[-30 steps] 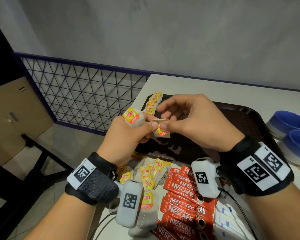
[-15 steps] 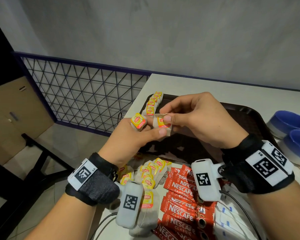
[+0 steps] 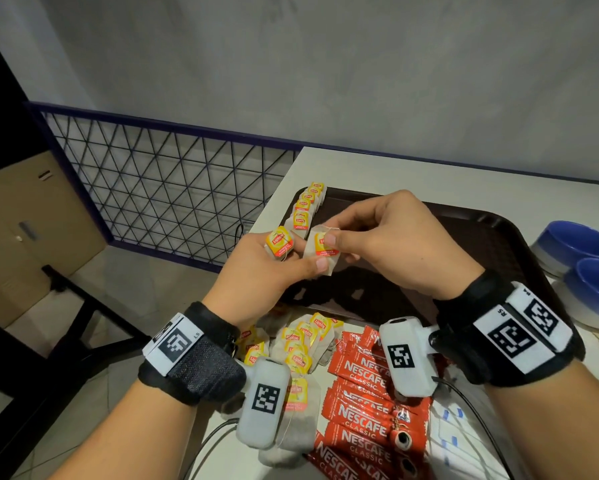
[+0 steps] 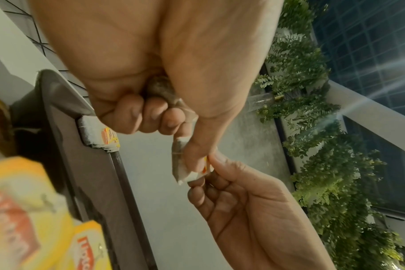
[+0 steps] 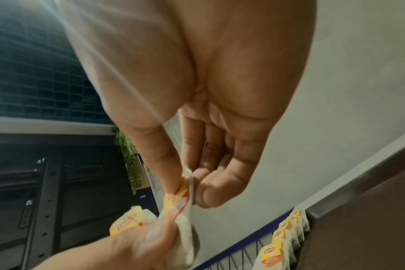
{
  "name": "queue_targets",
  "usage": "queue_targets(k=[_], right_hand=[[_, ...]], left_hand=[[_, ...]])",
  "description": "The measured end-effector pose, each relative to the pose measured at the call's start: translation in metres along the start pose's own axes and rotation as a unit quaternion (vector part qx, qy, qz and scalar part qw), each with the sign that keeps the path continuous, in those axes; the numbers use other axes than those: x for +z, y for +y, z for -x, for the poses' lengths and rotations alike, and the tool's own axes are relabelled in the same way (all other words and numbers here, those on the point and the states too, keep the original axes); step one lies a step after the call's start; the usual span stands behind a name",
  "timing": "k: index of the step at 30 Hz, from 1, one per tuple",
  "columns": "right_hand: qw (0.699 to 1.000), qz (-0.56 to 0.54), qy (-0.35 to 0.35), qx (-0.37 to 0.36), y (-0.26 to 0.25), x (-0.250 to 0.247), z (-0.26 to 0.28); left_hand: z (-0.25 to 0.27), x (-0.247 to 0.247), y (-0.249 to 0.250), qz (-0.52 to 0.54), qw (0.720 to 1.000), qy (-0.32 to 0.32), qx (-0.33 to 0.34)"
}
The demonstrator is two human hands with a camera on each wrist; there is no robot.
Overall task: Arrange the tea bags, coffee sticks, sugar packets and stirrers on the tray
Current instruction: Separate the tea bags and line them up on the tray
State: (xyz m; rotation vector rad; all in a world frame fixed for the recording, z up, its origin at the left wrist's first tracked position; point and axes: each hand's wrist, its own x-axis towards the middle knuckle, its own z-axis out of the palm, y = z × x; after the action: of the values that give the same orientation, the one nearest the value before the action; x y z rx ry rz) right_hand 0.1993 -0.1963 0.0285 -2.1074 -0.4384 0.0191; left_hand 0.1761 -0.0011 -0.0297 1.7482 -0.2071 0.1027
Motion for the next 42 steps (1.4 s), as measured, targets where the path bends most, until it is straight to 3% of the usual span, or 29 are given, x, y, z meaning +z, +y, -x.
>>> queue_targets(k=[9, 14, 20, 26, 31, 42], right_hand=[[0.999, 0.045, 0.029, 0.006, 0.0, 0.005, -0.005], [0.998, 0.06, 0.013, 0.021, -0.01, 0.001, -0.029], [0.991, 0.106, -0.08, 0.032, -0.01, 0.016, -0.064], [0.972, 0.028, -0.216, 0.086, 0.002, 0.042, -0.085], [0.97, 0.128, -0.178, 0.104, 0.014, 0.051, -0.109], [0.97, 0.19, -0.117, 0.1, 0.032, 0.054, -0.128]], left_hand=[[0.001, 0.001, 0.004, -0.012, 1.0, -0.004, -0.008], [-0.008, -0.005, -0.001, 0.11, 0.987, 0.076, -0.085], [-0.015, -0.009, 0.002, 0.284, 0.934, 0.185, -0.114], [-0.016, -0.012, -0.001, 0.232, 0.939, 0.225, -0.118], [-0.018, -0.014, -0.004, 0.216, 0.944, 0.228, -0.101], [-0.019, -0.012, -0.011, 0.225, 0.944, 0.213, -0.113]])
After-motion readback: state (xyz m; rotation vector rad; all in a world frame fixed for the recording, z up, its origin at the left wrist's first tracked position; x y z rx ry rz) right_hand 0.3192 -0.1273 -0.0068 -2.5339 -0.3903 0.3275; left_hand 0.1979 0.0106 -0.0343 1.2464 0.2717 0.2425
